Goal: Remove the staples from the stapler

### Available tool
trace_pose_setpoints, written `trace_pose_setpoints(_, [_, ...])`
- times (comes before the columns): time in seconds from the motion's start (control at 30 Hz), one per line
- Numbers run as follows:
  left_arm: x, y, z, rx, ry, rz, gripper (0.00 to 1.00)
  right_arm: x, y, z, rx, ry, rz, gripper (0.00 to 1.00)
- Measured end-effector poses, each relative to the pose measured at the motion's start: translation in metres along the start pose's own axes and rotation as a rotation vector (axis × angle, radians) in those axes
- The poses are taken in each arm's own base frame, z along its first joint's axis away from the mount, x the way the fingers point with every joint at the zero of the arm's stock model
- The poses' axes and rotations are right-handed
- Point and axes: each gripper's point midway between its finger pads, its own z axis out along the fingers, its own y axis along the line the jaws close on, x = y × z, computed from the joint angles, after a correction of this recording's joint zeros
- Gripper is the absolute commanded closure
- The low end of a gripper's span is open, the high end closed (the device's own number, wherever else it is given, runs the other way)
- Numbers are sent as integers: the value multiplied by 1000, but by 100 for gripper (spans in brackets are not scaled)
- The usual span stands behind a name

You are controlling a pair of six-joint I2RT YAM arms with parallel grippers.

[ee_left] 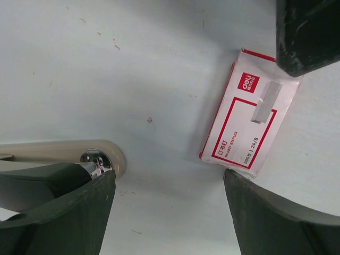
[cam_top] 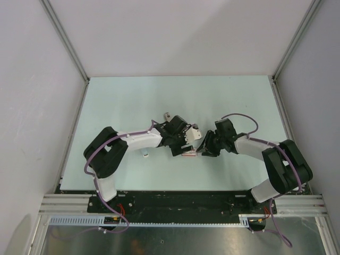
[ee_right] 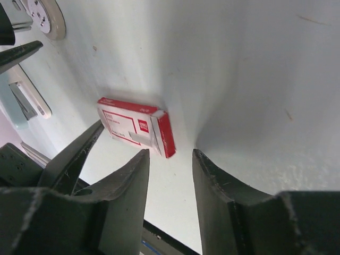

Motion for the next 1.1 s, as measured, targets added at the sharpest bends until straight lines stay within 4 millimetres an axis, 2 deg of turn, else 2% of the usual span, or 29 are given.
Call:
trace_pose_setpoints(0.17, [1, 1, -1, -12, -6, 1, 13, -4, -9, -15, 22, -6, -9, 50])
trace_pose_setpoints(0.27, [4, 1, -4, -20, 3, 0, 11, -8, -15, -23, 35, -12, -8, 42])
trace_pose_setpoints(0.3, [6, 1, -7, -23, 7, -1, 8, -10, -18, -26, 39, -15, -4, 37])
trace_pose_setpoints(0.33, [7, 1, -10, -27, 12, -4, 5, -12, -20, -30, 42, -22, -2, 28])
trace_pose_setpoints(0.37, [8, 3, -16, -32, 15, -10, 3, -16, -22, -34, 43, -32, 1, 14])
trace_pose_setpoints(0.4, [7, 4, -22, -38, 10, -14, 2, -18, -23, -38, 43, -41, 0, 7])
trace_pose_setpoints(0.47, [0, 11, -43, -68, -15, -26, 1, -23, -25, -46, 45, -60, -13, 2])
trace_pose_setpoints(0.53, [-12, 24, -73, -125, -65, -35, 1, -26, -24, -53, 51, -70, -39, 1])
trace_pose_setpoints(0.67, [-41, 61, -150, -284, -216, -86, 0, -41, -7, -68, 57, -106, -119, 1])
trace_pose_setpoints(0.8, [-48, 94, -225, -433, -348, -180, 1, -63, 19, -88, 39, -171, -203, 1])
trace_pose_setpoints(0.87, [-41, 106, -252, -489, -390, -236, 1, -70, 30, -98, 23, -203, -237, 1])
trace_pose_setpoints(0.93, [-23, 119, -277, -538, -415, -313, 1, -77, 41, -110, 10, -233, -267, 1])
trace_pose_setpoints(1.0, [-3, 129, -293, -585, -427, -384, 1, -81, 48, -117, 2, -248, -289, 1])
trace_pose_setpoints(1.1, [40, 134, -305, -629, -412, -503, 0, -85, 54, -123, -5, -264, -317, 1])
